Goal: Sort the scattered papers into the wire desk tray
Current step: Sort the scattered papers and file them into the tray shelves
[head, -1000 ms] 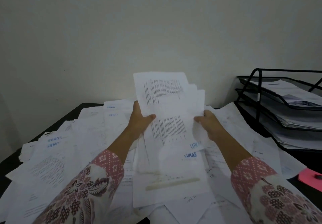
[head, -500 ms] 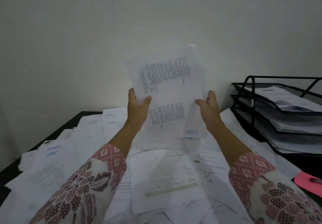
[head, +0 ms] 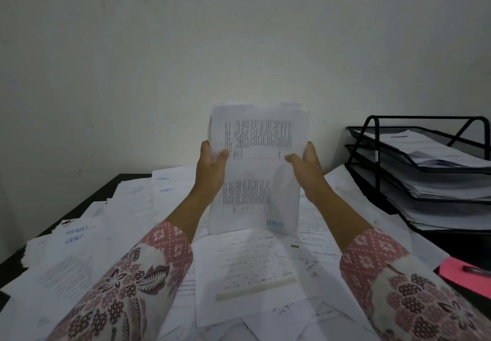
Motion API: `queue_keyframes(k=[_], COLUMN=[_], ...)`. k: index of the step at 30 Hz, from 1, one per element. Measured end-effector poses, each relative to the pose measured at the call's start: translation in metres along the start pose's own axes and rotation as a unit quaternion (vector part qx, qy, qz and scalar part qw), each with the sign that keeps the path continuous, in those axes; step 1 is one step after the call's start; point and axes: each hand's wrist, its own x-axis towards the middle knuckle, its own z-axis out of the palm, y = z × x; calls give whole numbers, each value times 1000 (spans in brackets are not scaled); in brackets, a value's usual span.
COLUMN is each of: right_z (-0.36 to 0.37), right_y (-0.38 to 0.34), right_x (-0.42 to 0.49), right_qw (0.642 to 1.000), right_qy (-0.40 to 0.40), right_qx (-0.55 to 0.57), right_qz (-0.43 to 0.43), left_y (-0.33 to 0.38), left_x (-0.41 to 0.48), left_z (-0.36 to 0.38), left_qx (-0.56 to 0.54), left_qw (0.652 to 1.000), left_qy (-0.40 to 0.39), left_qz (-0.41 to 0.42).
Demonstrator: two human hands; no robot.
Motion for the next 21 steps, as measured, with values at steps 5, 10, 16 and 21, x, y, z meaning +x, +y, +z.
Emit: queue_keyframes(k=[5,10,16,21], right_z=[-7,-14,-42,-78], right_y=[0,-1,-7,-16], right_x=[2,0,0,-4], right_qw=[1000,1000,999,997], right_qy=[13,-9,41,67], right_qx=[-18,-17,-4,-35], right_qz=[14,13,29,16], left_y=[-2,-1,11,10], left_x=[-1,-1,-2,0], left_z=[3,11,31,50], left_qx=[35,77,62,32], left_qw=[999,997,998,994], left_qy=[1,2,-14,-82], left_qz=[-24,-27,-15,-68])
